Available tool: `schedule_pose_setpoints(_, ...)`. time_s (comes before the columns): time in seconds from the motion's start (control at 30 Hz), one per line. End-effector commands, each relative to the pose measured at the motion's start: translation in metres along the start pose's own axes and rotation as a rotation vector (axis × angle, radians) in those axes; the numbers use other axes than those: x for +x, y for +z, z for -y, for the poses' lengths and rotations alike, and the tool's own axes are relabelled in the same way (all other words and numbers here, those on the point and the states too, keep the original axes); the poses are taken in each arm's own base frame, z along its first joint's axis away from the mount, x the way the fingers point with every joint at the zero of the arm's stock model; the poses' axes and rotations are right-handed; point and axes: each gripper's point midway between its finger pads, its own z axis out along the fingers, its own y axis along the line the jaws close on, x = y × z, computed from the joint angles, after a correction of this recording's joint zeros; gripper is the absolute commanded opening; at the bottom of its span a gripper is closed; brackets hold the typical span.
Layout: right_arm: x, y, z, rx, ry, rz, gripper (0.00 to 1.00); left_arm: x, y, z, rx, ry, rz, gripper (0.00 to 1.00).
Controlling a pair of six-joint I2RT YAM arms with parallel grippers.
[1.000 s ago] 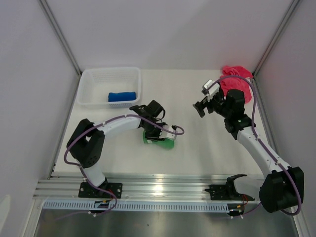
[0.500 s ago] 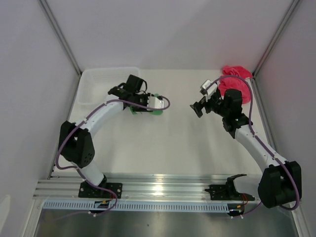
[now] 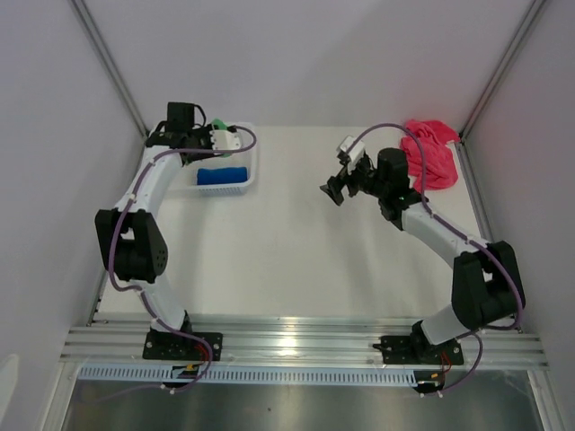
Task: Roll the towels
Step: Place the rolled towel into the container
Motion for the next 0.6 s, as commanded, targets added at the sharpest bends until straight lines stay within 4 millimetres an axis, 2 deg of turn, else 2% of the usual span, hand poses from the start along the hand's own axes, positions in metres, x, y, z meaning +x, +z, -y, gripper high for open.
schedule_pose_setpoints(0.0, -0.047, 0.029, 0.005, 0.015, -0.049, 0.078, 0.99, 0.035, 0.010, -0.018, -0.039, -0.001, -0.025, 0.01)
schedule_pose_setpoints(0.07, -0.056, 0.048, -0.004, -0.012, -0.048, 0.079, 0.99, 0.046, 0.024, -0.016, -0.022, -0.008, -0.024, 0.01)
schedule_pose_setpoints(0.1, -0.059, 0.054, -0.007, -0.022, -0.057, 0.081, 0.99, 0.068, 0.024, -0.019, -0.031, -0.034, -0.049, 0.01)
schedule_pose_setpoints(0.23, -0.060, 0.078, -0.011, -0.039, -0.058, 0.064, 0.99, 0.099, 0.038, -0.037, -0.055, -0.079, -0.066, 0.01)
schedule_pose_setpoints(0.3, -0.061, 0.089, -0.012, -0.041, -0.051, 0.051, 1.00, 0.119, 0.046, -0.035, -0.035, -0.084, -0.087, 0.01)
schedule_pose_setpoints(0.37, -0.062, 0.093, -0.012, -0.033, -0.056, 0.055, 0.99, 0.130, 0.049, -0.030, -0.016, -0.056, -0.093, 0.01)
schedule_pose_setpoints(0.4, -0.060, 0.097, -0.014, -0.035, -0.054, 0.053, 0.99, 0.140, 0.053, -0.021, 0.003, -0.059, -0.105, 0.01)
schedule_pose_setpoints(0.5, -0.060, 0.100, -0.015, -0.028, -0.045, 0.050, 0.99, 0.152, 0.058, -0.017, 0.013, -0.040, -0.122, 0.01)
schedule_pose_setpoints(0.57, -0.057, 0.104, -0.016, -0.028, -0.043, 0.042, 0.99, 0.155, 0.066, -0.005, 0.055, -0.013, -0.117, 0.01)
